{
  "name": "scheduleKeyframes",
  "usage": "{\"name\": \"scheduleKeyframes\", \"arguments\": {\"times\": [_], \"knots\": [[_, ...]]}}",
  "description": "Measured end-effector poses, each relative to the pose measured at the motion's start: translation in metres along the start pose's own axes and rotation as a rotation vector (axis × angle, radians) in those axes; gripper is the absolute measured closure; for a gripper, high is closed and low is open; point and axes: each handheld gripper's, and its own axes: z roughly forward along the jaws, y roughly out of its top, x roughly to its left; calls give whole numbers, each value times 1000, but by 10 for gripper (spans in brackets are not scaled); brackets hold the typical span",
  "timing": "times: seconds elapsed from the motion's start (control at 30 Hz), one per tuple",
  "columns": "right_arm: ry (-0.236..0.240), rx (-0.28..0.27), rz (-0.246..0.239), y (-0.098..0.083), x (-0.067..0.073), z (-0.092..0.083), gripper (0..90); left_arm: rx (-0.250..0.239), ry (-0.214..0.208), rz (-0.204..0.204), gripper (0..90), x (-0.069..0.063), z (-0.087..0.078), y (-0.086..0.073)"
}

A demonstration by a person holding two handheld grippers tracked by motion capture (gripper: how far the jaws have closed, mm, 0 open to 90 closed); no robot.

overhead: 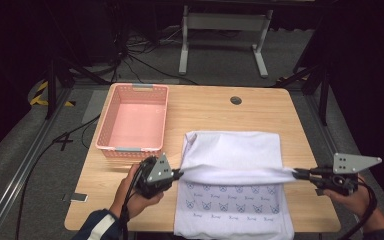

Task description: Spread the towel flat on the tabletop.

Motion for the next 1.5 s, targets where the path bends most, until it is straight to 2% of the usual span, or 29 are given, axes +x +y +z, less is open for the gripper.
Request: {"name": "scheduleKeyframes", "arguments": {"times": [0.03,0.07,0.1,0.17,0.2,0.23,0.27,0.3,0.37,0.43,0.5,0.53,0.57,0.7,0.8,0.9,0.93,1.0,1.03,1.07,1.1,1.13,1.17,1.23,1.27,1.33,1.4,1.47,1.5], "knots": [[30,47,-8,-7,8,2,864,26,-22,11,861,-10,4,-6],[30,47,-8,-7,8,2,864,26,-22,11,861,-10,4,-6],[95,108,-4,-20,19,9,864,86,-60,22,861,-20,13,-13],[147,196,-3,-33,27,19,864,146,-94,23,861,-28,26,-24],[164,222,-5,-37,30,23,864,186,-96,21,861,-29,35,-31],[164,222,-5,-37,30,23,864,186,-96,21,861,-29,35,-31],[182,265,-4,-43,33,30,864,217,-79,31,861,-29,41,-36],[186,302,1,-48,34,36,864,220,-86,0,861,-26,46,-40],[176,338,20,-54,34,44,864,220,-86,-18,863,-22,51,-42],[155,345,40,-57,30,49,864,218,-57,-24,865,-18,54,-40],[146,327,57,-58,26,52,865,234,12,-28,867,-11,60,-36],[127,320,53,-57,23,54,866,229,26,-42,868,-7,63,-35],[116,323,55,-55,21,56,866,228,58,-51,868,-4,66,-33],[26,321,66,-50,5,64,866,240,141,-56,869,10,79,-24],[-35,320,77,-48,-11,69,867,244,182,-64,869,20,90,-17],[-92,317,95,-46,-29,73,867,256,227,-53,869,28,102,-8],[-92,317,95,-46,-29,73,867,256,227,-53,869,28,102,-8],[-137,312,112,-45,-42,76,866,253,233,-59,869,35,108,-2],[-150,307,117,-45,-48,77,866,250,221,-71,868,39,110,0],[-161,308,123,-44,-53,78,866,240,205,-96,868,42,108,2],[-172,299,124,-43,-56,76,866,207,203,-113,868,45,103,6],[-168,266,137,-40,-58,72,866,189,216,-104,868,47,97,11],[-164,240,146,-36,-59,67,865,126,215,-103,867,49,82,20],[-181,143,133,-23,-58,44,865,28,227,-90,866,49,50,35],[-174,105,126,-17,-56,33,865,-37,210,-76,865,46,32,42],[-168,62,86,-9,-47,14,865,-49,193,-27,863,37,15,48],[-135,40,55,-7,-36,1,864,-39,146,32,862,19,5,45],[-116,82,25,-10,-24,-5,864,20,111,65,859,0,8,33],[-88,99,19,-14,-18,-6,864,48,92,75,857,-10,13,23]]}}
